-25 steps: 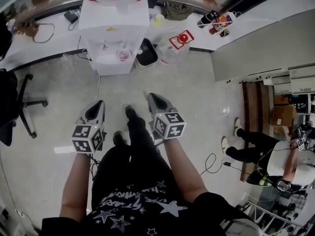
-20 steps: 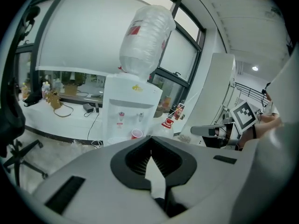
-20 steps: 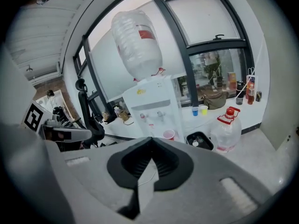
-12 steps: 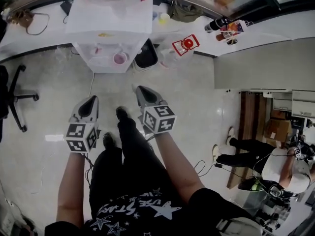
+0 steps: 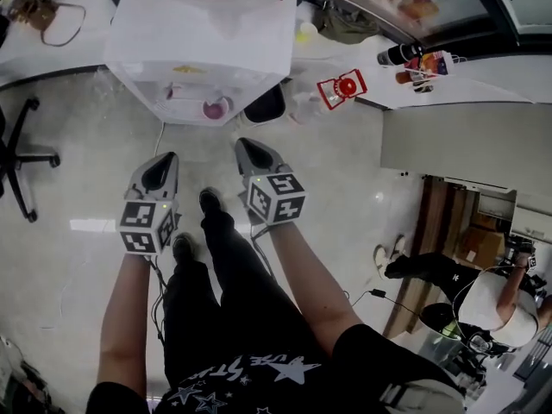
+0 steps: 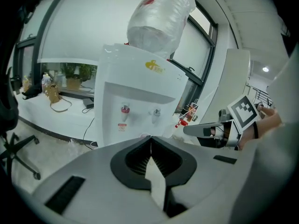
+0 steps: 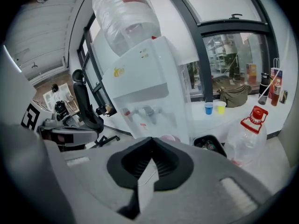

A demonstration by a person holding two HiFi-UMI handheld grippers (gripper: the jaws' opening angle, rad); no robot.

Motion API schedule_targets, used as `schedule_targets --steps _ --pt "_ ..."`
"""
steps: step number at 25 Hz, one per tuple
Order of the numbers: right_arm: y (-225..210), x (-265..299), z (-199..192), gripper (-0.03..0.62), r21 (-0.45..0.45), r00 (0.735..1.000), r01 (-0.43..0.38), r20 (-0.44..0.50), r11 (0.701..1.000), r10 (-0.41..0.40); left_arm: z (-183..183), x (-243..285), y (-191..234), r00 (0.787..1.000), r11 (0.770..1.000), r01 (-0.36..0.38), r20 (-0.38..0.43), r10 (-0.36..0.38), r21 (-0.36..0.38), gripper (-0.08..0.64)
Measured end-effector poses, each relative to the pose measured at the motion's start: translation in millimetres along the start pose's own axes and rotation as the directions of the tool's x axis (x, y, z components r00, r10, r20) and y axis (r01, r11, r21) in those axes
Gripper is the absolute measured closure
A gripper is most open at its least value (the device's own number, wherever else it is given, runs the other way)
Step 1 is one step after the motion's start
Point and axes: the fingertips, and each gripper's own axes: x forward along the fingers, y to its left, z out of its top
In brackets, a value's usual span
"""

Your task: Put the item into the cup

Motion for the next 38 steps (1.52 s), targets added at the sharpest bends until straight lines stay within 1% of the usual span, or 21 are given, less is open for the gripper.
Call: schedule_targets --steps 4,11,18,22,27,33,38 --pt "-6.5 25.7 0.7 0.591 -0.019 1.0 -0.017 -0.003 1.0 0.016 2.2 21.9 7.7 1.0 1.0 0.007 0.016 -0.007 -0.023 0.552" --pt "-17.9 65.2 -4.9 0.591 -0.04 0.999 -0.042 -0.022 0.998 0.041 -9.9 49.8 25.6 1.0 0.998 -0.021 0.02 0.022 -0.067 0.551" --pt "-25.4 96.1 -5.6 0.591 -0.01 0.998 -0.059 -0.015 0.998 0.059 -20.6 69.8 35.2 0.999 0.997 -0.032 0.004 0.032 -0.07 0.551" --pt "-29.8 114.3 -6.1 0.591 -0.001 0.998 -0.06 -0.007 0.998 0.06 -24.9 75.2 43.2 0.999 0.995 -0.045 0.0 0.045 -0.086 0.551" --pt "-33.5 133.4 -2.6 0.591 -0.025 0.999 -0.052 -0.002 0.998 0.052 -27.7 78.0 52.9 0.998 0.993 -0.061 -0.006 0.06 -0.101 0.552" --pt "-35.5 146.2 -7.1 0.591 -0.05 0.998 -0.052 -0.026 0.997 0.051 -38.0 80.9 53.4 0.998 0.992 -0.055 -0.022 0.053 -0.113 0.552" --pt "-33.6 153.9 -16.6 0.591 -0.089 0.997 -0.059 -0.062 0.994 0.053 -43.7 83.2 56.5 0.998 0.991 -0.048 -0.033 0.045 -0.121 0.552"
